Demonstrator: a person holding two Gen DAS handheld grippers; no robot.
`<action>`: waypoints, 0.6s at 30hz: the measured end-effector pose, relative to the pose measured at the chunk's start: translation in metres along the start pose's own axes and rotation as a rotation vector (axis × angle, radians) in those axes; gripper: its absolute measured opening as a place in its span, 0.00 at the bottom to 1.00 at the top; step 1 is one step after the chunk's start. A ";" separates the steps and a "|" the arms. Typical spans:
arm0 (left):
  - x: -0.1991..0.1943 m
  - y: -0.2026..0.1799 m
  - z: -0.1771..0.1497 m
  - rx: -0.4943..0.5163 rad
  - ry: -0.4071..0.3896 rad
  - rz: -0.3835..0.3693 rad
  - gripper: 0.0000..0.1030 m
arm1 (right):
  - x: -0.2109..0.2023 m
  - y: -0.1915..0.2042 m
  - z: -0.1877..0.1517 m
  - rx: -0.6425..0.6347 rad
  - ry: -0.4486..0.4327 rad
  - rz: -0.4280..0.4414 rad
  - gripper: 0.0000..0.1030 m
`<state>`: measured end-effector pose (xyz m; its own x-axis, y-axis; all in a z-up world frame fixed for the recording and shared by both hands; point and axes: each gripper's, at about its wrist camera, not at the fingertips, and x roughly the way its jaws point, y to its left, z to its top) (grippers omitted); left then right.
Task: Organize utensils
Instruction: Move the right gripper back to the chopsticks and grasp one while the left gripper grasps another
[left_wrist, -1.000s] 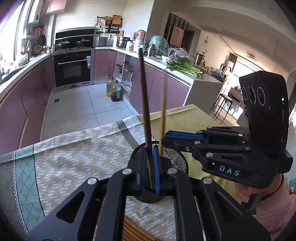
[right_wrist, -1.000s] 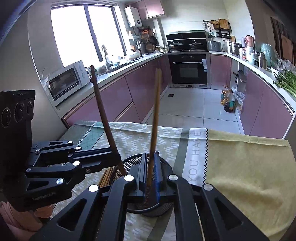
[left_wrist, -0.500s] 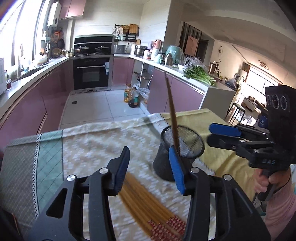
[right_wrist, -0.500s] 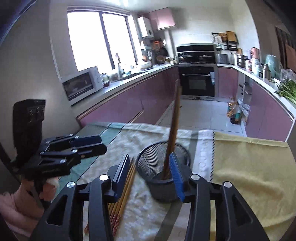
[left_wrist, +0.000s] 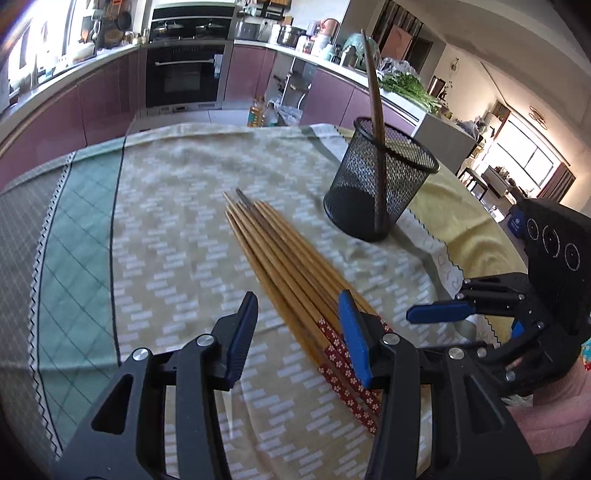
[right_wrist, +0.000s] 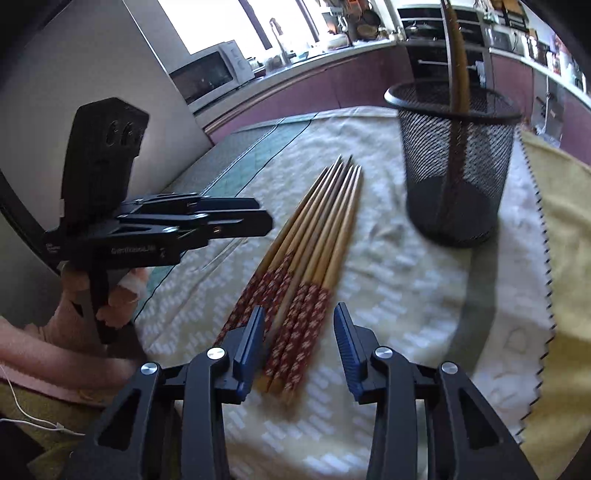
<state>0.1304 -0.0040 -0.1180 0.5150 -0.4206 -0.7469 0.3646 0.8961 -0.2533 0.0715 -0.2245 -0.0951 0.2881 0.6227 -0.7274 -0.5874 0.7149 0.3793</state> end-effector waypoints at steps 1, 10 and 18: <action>0.003 0.001 -0.001 -0.007 0.016 -0.015 0.44 | 0.003 0.002 -0.003 0.000 0.012 0.003 0.37; 0.017 0.004 -0.008 -0.034 0.068 -0.057 0.42 | 0.008 0.017 -0.009 0.023 0.018 0.057 0.38; 0.017 0.006 -0.006 -0.023 0.078 -0.046 0.40 | 0.017 0.019 -0.004 0.024 0.023 0.081 0.38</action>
<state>0.1367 -0.0043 -0.1357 0.4362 -0.4498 -0.7794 0.3677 0.8796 -0.3019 0.0623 -0.2018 -0.1031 0.2230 0.6717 -0.7065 -0.5901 0.6699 0.4506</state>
